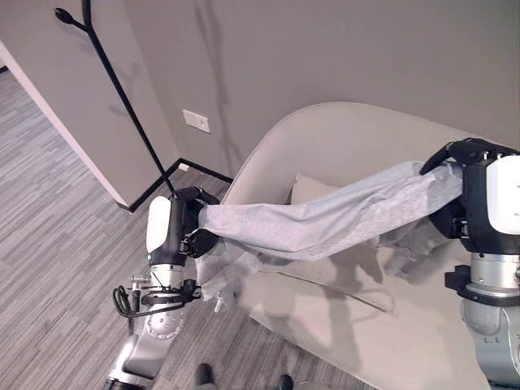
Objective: Hang the clothes on the sofa on the clothes rack.
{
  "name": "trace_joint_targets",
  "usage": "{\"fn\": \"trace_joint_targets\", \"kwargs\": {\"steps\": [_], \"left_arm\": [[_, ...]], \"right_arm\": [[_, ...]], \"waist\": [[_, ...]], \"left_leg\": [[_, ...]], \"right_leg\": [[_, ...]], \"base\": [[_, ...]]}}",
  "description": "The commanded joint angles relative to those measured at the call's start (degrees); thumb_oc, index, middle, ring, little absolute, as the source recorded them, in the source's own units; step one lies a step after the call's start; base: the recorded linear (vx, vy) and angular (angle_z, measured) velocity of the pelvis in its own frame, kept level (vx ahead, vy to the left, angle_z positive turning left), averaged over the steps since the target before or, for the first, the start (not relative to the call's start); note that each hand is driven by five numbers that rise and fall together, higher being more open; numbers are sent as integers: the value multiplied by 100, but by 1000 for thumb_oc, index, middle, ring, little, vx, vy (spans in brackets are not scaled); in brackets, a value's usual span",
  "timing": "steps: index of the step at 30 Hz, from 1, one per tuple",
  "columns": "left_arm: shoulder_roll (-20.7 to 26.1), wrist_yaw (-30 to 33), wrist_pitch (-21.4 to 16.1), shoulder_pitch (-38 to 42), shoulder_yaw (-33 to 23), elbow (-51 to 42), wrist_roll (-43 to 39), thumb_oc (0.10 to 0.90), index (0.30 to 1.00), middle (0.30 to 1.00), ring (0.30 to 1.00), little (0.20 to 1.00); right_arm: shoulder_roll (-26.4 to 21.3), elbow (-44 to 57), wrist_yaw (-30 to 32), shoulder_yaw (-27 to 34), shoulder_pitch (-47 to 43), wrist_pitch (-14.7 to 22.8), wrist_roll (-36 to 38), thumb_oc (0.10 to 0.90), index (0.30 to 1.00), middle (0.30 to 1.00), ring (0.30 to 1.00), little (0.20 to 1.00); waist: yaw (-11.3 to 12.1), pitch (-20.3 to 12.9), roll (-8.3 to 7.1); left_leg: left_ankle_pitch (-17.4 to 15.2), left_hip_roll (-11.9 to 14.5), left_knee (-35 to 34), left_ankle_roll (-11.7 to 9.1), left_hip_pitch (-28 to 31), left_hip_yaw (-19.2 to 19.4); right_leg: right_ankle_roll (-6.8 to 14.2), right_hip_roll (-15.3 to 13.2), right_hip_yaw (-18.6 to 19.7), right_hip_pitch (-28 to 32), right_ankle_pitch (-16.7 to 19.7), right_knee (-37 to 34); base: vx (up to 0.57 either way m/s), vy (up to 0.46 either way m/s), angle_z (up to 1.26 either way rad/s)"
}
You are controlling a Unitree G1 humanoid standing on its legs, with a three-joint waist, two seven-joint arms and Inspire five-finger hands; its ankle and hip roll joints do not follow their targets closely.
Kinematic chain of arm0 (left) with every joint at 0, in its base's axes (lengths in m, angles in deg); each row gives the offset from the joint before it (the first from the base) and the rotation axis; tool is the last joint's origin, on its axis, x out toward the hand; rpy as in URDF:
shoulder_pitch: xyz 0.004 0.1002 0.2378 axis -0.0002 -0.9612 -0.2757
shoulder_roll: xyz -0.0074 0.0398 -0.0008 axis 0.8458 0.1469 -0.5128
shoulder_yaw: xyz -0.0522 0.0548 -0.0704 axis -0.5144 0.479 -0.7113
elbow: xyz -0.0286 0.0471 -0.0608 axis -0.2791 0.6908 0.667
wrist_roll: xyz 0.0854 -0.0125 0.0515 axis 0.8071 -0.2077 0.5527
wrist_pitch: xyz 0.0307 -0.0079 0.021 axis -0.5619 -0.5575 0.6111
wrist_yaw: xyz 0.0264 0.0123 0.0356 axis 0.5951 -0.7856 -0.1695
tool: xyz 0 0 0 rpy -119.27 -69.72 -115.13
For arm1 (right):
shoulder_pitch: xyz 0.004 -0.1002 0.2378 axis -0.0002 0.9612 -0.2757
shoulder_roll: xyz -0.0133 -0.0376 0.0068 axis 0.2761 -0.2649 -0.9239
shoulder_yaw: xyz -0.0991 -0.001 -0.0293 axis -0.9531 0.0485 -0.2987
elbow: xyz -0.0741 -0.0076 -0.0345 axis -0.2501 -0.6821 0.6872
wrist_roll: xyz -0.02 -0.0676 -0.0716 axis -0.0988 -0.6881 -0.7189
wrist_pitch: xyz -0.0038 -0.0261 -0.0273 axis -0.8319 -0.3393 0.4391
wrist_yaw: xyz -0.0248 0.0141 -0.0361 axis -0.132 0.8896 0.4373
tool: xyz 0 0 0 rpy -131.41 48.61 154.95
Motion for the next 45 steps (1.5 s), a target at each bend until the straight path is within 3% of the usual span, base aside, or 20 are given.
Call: {"fn": "trace_joint_targets", "kwargs": {"steps": [1,4,5,6,7,8,10,11,12,17,18,20,21,30,33,34,38,40,41,45], "left_arm": [[152,575,-471,295,-214,-569,230,400,300,300,300,300],[127,722,-493,346,-44,-559,266,400,300,300,300,300],[127,744,-502,401,74,-556,327,400,300,300,300,300],[88,624,-558,542,343,-451,255,400,300,300,300,300],[101,545,-565,583,439,-407,263,400,300,300,300,300],[115,515,-566,761,696,-189,241,400,300,300,300,300],[322,494,-570,872,758,-226,308,400,300,300,300,300],[450,605,-500,941,733,-231,324,400,300,300,300,300],[458,683,-437,895,707,-272,456,400,300,300,300,300],[423,571,-404,573,548,-388,679,400,300,300,300,300],[360,538,-382,539,481,-328,690,400,300,300,300,300],[357,535,-384,540,470,-329,690,400,300,300,300,300],[234,533,-365,580,465,-242,632,400,300,300,300,300],[-18,538,-217,629,495,-78,752,400,300,300,300,300],[-78,788,-131,836,532,24,900,400,300,300,300,300],[-54,947,-21,1033,549,96,1091,400,300,300,300,300],[-102,1324,313,1437,361,416,1316,400,300,300,300,300],[-113,1464,406,1661,325,540,1397,400,300,300,300,300],[-11,1763,777,2246,241,804,1750,400,300,300,300,300],[179,2037,1227,3040,219,1251,2150,400,300,300,300,300]], "right_arm": [[-321,348,379,183,-456,194,203,400,300,300,300,300],[-326,355,418,56,-521,224,227,400,300,300,300,300],[-356,334,442,16,-564,250,243,400,300,300,300,300],[-314,335,398,58,-527,173,135,400,300,300,300,300],[-249,291,343,127,-401,115,29,400,300,300,300,300],[-76,224,323,133,-271,-29,-54,400,300,300,300,300],[35,170,329,4,-392,-69,-102,400,300,300,300,300],[-54,73,400,-309,-715,-116,-231,400,300,300,300,300],[-60,64,360,-541,-997,-112,-240,400,300,300,300,300],[-16,96,254,-729,-1263,156,-11,400,300,300,300,300],[-43,71,185,-798,-1290,172,-20,400,300,300,300,300],[-45,69,182,-806,-1303,171,-20,400,300,300,300,300],[-66,96,127,-806,-1270,199,-2,400,300,300,300,300],[-152,65,-115,-1115,-1396,321,293,400,300,300,300,300],[-326,-9,-217,-1276,-1507,466,573,400,300,300,300,300],[-467,-81,-234,-1326,-1601,466,658,400,300,300,300,300],[-631,-350,-134,-1325,-1599,284,588,400,300,300,300,300],[-643,-397,-110,-1281,-1635,233,579,400,300,300,300,300],[-680,-456,-49,-1214,-1892,176,582,400,300,300,300,300],[-870,-721,64,-1307,-2437,68,592,400,300,300,300,300]], "waist": [[55,-510,-6],[107,-508,222],[119,-536,304],[15,-607,359],[-30,-639,345],[-18,-618,196],[39,-568,84],[208,-470,153],[256,-418,205],[279,-434,73],[270,-427,7],[286,-426,7],[226,-430,-64],[315,-588,-273],[360,-610,-468],[383,-548,-550],[455,-548,-606],[455,-551,-621],[493,-695,-559],[585,-767,-456]], "left_leg": [[389,591,-227,-228,254,-165],[628,831,-198,-442,255,-781],[498,764,-101,-511,237,-991],[-81,605,-94,-596,227,-822],[-242,519,-173,-633,281,-763],[-448,202,-49,-447,236,-643],[-579,-160,-67,-189,287,-436],[-619,-416,-300,47,550,-74],[-596,-627,-535,238,770,217],[-633,-1075,-720,476,1039,616],[-673,-1194,-715,506,1110,673],[-642,-1191,-722,507,1098,705],[-677,-1298,-719,533,1132,688],[-1046,-1340,-563,521,1340,766],[-1318,-1181,563,328,1047,819],[-1139,-944,1508,191,681,845],[-798,-741,2461,157,127,830],[-796,-828,2362,221,-41,843],[-1110,-1174,1537,364,-250,876],[-283,-1319,434,275,-563,1069]], "right_leg": [[864,-427,413,233,444,-1020],[1075,-620,691,214,429,-978],[1149,-730,803,251,421,-966],[1335,-1059,747,385,513,-963],[1403,-1174,751,374,628,-931],[1492,-1540,765,256,1343,-788],[1344,-1800,651,-38,1852,-502],[1212,-2084,-214,-241,2025,-195],[1020,-1881,-846,-340,1544,197],[754,-552,-1235,-502,615,523],[677,-173,-1183,-571,451,585],[655,-165,-1168,-594,483,576],[619,74,-959,-623,462,471],[525,151,-969,-338,635,-436],[479,204,-894,19,709,-849],[372,238,-887,201,719,-1014],[264,300,-834,647,653,-1343],[285,246,-814,674,712,-1431],[396,232,-689,795,650,-1502],[411,337,-528,972,497,-1500]], "base": [[141,601,-19],[169,556,-41],[278,717,-63],[290,781,-18],[245,936,26],[111,680,69],[36,680,36],[-32,947,-9],[-36,925,-94],[33,362,-70],[44,168,-81],[25,60,-56],[62,45,-22],[147,-64,-6],[243,-232,11],[110,-154,12],[184,-103,1],[200,52,-3],[312,144,-11],[257,126,-36]]}}
